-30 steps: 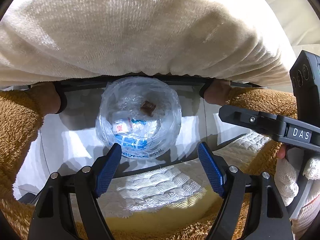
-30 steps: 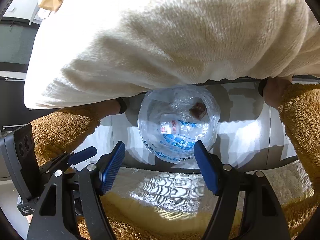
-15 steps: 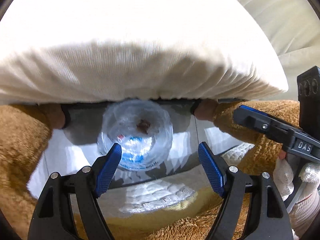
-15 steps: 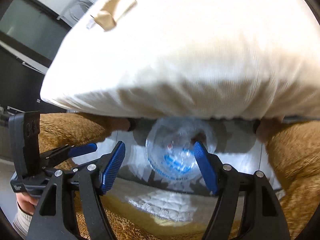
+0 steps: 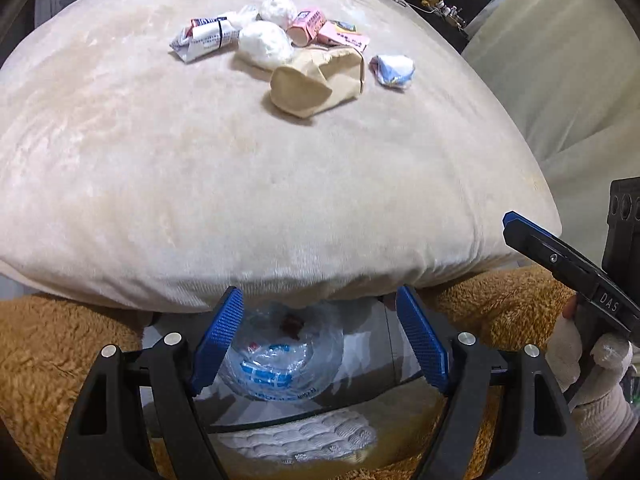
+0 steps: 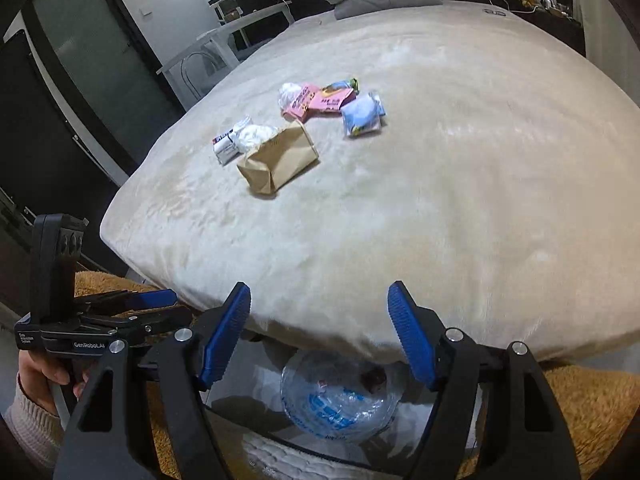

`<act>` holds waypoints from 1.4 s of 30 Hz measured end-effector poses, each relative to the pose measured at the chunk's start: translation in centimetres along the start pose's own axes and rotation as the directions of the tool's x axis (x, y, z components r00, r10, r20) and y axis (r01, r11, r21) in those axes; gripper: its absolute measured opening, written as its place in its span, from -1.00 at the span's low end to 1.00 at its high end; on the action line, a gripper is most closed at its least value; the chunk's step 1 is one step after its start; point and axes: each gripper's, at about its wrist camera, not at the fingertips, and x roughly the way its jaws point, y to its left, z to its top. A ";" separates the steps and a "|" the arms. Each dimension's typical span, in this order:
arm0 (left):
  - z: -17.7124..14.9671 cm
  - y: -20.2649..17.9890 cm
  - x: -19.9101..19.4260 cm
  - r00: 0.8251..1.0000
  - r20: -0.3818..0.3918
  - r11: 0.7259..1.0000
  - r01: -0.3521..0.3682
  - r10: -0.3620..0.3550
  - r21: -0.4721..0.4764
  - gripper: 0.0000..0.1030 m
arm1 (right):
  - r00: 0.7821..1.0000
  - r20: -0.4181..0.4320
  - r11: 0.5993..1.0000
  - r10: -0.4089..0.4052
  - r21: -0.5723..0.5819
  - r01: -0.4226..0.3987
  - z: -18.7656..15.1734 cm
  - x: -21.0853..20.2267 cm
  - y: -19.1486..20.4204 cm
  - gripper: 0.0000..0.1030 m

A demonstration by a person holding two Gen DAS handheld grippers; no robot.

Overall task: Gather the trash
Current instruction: 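Raise both tools back over the bed toward the remaining trash, then grasp the brown paper bag with the left tool while the right tool grasps the blue wrapper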

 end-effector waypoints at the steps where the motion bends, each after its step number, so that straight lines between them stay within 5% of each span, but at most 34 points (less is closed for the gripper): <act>1: 0.6 0.0 -0.2 1.000 0.008 1.000 0.001 -0.001 -0.002 0.50 | 1.000 0.006 1.000 -0.004 -0.005 0.004 0.7 0.1 -0.1 0.38; 15: 7.9 1.1 0.6 0.999 0.043 1.000 0.005 -0.006 0.011 0.50 | 0.996 0.052 0.997 -0.069 -0.039 0.071 9.1 5.5 -2.3 0.38; 18: 9.4 1.1 1.1 0.999 0.047 1.000 0.003 -0.004 0.024 0.50 | 0.997 0.045 0.997 -0.066 -0.041 0.068 10.6 6.8 -2.7 0.56; 34: 14.4 1.5 5.7 0.999 0.021 0.999 -0.028 0.027 0.043 0.50 | 0.992 -0.014 0.984 -0.127 -0.131 0.124 15.6 14.1 -2.7 0.55; 42: 14.8 1.7 7.0 1.000 0.012 0.998 -0.025 0.024 0.055 0.47 | 0.985 -0.036 0.977 -0.171 -0.133 0.165 16.0 15.6 -3.3 -0.04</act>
